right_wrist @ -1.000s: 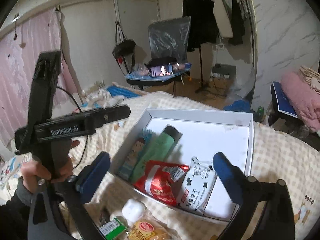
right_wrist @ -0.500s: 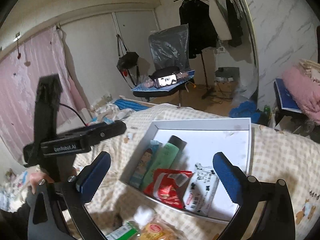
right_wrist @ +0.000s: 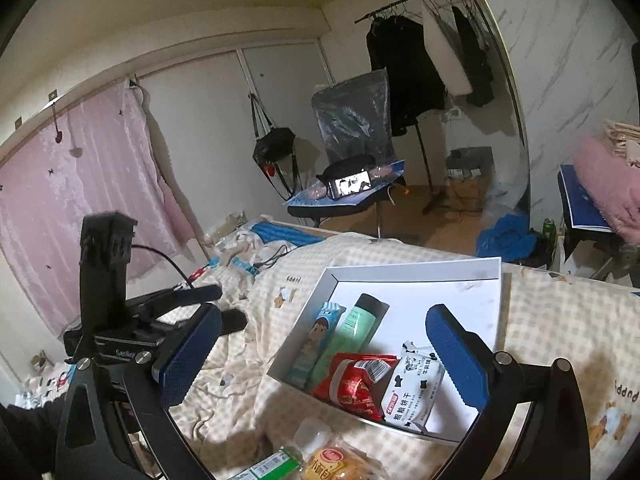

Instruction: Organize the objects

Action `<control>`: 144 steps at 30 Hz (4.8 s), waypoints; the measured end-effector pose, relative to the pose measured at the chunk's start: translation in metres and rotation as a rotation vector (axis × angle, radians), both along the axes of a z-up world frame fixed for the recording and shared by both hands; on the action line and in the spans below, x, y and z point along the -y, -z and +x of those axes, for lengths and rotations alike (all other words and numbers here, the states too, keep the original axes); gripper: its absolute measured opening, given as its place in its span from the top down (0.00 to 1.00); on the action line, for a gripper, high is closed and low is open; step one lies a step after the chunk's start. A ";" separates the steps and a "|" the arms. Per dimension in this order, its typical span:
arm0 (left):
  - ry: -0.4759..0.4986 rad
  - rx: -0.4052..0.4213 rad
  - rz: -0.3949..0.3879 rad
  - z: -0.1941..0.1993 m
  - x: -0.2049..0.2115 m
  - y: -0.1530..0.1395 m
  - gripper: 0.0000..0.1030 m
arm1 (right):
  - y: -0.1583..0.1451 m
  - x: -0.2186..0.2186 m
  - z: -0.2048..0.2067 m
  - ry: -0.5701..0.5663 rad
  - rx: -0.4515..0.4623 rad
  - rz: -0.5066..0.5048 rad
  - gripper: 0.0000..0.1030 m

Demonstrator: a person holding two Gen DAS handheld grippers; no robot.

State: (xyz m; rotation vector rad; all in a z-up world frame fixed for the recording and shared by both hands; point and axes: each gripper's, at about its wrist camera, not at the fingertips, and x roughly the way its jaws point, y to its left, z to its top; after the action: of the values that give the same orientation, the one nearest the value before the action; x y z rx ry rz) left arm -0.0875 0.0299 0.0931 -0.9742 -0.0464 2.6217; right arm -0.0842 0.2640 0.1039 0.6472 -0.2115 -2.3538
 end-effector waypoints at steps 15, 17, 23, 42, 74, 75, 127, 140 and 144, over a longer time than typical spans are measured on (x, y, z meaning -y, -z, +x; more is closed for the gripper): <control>-0.018 0.105 -0.095 0.040 0.007 0.032 0.00 | 0.032 0.007 0.015 -0.105 0.121 0.172 0.00; -0.094 0.104 -0.127 0.043 0.006 0.037 0.00 | 0.040 0.007 0.016 -0.105 0.146 0.194 0.00; -0.131 0.192 -0.085 0.043 0.003 0.055 0.00 | 0.056 0.008 0.015 -0.105 0.194 0.251 0.00; -0.016 0.285 -0.090 0.066 -0.027 0.103 0.00 | 0.076 -0.028 0.037 0.018 0.231 0.241 0.00; -0.076 0.266 0.200 0.075 0.017 0.104 0.00 | 0.149 0.012 0.062 -0.093 0.328 0.210 0.00; -0.076 0.280 0.212 0.073 0.019 0.105 0.00 | 0.149 0.011 0.062 -0.093 0.328 0.210 0.00; 0.048 0.363 0.111 0.046 -0.021 0.113 0.31 | 0.148 0.017 0.063 -0.103 0.334 0.219 0.00; 0.047 0.427 0.098 0.056 -0.020 0.123 0.27 | 0.151 0.016 0.064 -0.105 0.339 0.210 0.00; 0.084 0.479 0.100 0.056 -0.023 0.130 0.27 | 0.152 0.016 0.064 -0.105 0.341 0.207 0.00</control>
State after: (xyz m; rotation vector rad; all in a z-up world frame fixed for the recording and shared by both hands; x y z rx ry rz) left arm -0.0320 0.0531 -0.0365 -1.5053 -0.2431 2.2315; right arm -0.0206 0.2477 -0.0478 1.1331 -0.0808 -2.1694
